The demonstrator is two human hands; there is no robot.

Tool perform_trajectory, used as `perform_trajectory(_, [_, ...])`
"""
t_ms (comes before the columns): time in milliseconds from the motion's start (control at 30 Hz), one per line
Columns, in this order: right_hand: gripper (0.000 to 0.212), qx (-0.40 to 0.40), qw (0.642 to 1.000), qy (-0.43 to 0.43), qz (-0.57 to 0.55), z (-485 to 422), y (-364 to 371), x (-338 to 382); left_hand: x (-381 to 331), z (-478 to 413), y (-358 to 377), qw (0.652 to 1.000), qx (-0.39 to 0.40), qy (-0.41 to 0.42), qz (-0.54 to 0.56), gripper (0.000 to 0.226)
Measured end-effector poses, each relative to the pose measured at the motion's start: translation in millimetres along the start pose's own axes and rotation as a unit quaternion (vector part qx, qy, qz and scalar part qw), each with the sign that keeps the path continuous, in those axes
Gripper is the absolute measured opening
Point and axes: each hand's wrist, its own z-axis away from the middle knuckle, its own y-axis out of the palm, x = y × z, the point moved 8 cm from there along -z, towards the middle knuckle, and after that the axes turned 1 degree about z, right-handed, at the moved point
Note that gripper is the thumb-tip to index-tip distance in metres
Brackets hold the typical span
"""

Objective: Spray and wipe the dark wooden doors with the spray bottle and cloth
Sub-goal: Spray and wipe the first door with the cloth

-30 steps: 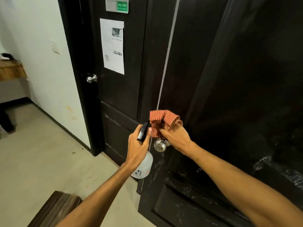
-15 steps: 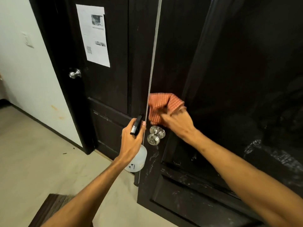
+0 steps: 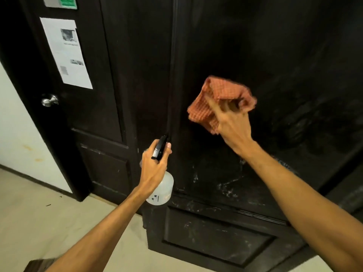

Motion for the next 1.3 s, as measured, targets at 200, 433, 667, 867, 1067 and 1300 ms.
perform_trajectory(200, [0.096,0.096,0.987,-0.128,0.032,98,45,32,-20,9,50,1.000,0.008,-0.004,0.009,0.014])
perform_trajectory(433, [0.090,-0.015,0.985,0.162,-0.056,105,0,-99,-36,21,88,1.000,0.024,0.001,0.006,0.017])
perform_trajectory(667, [0.101,0.095,0.992,-0.075,-0.037,173,59,-25,-43,34,122,0.999,0.038,0.000,0.005,0.015])
perform_trajectory(867, [0.082,-0.051,0.995,0.046,-0.066,78,-30,-127,-43,40,130,1.000,0.019,-0.005,0.000,0.015])
perform_trajectory(1067, [0.089,0.042,0.989,-0.144,0.009,74,7,-44,-55,36,129,1.000,0.004,0.004,0.005,0.014])
perform_trajectory(1300, [0.077,-0.073,0.991,0.097,-0.050,47,-46,-129,-67,24,117,1.000,-0.006,0.019,-0.001,0.019])
